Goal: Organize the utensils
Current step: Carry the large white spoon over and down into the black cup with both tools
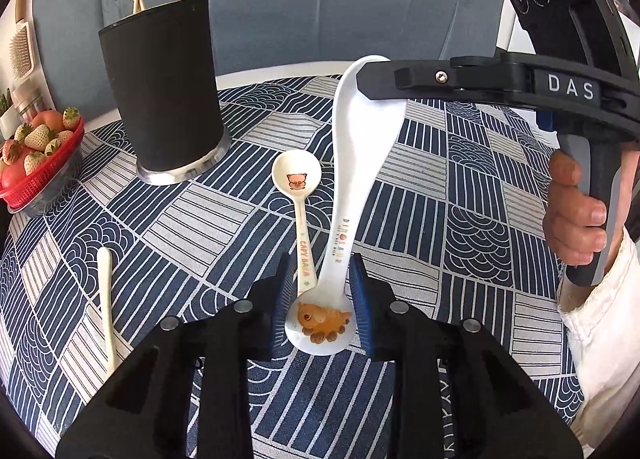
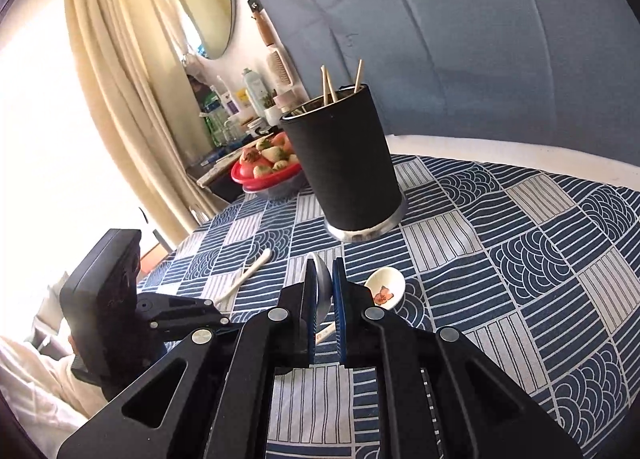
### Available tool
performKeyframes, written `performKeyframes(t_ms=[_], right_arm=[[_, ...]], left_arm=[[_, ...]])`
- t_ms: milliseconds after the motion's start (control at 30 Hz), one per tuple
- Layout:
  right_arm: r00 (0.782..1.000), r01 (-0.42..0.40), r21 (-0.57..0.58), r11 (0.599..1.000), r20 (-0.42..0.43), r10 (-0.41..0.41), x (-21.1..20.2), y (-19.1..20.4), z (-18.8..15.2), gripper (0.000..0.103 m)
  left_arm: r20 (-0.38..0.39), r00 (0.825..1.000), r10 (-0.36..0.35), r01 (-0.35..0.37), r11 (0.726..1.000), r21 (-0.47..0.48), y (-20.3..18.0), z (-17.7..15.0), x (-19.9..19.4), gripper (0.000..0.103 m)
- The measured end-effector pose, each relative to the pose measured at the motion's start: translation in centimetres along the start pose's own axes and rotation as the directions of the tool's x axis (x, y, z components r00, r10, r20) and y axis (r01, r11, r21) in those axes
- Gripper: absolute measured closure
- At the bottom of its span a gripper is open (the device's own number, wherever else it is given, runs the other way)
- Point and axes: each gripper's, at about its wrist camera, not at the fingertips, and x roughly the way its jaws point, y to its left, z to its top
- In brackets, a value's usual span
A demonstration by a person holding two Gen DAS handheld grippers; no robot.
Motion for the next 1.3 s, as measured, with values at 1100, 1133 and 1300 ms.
performKeyframes(t_ms=[1100,1133,1300], right_arm=[[0.993,0.118,-0.211,0.970,0.053,-0.109,0.5,9.6,10.6,0.096],[0.992,0.123,-0.213,0.969,0.058,-0.113,0.4,9.7,11.1,0.096],[0.986,0.158,-0.221,0.962,0.082,-0.143,0.4,10.0,13.5,0.096]], left_arm=[[0.128,0.992,0.025,-0.025,1.000,0.002,6.6,7.1,-7.4,0.074],[0.130,0.991,0.019,-0.020,1.000,0.005,6.7,7.5,-7.5,0.074],[0.147,0.989,0.009,-0.014,1.000,0.027,7.6,9.8,-7.9,0.074]])
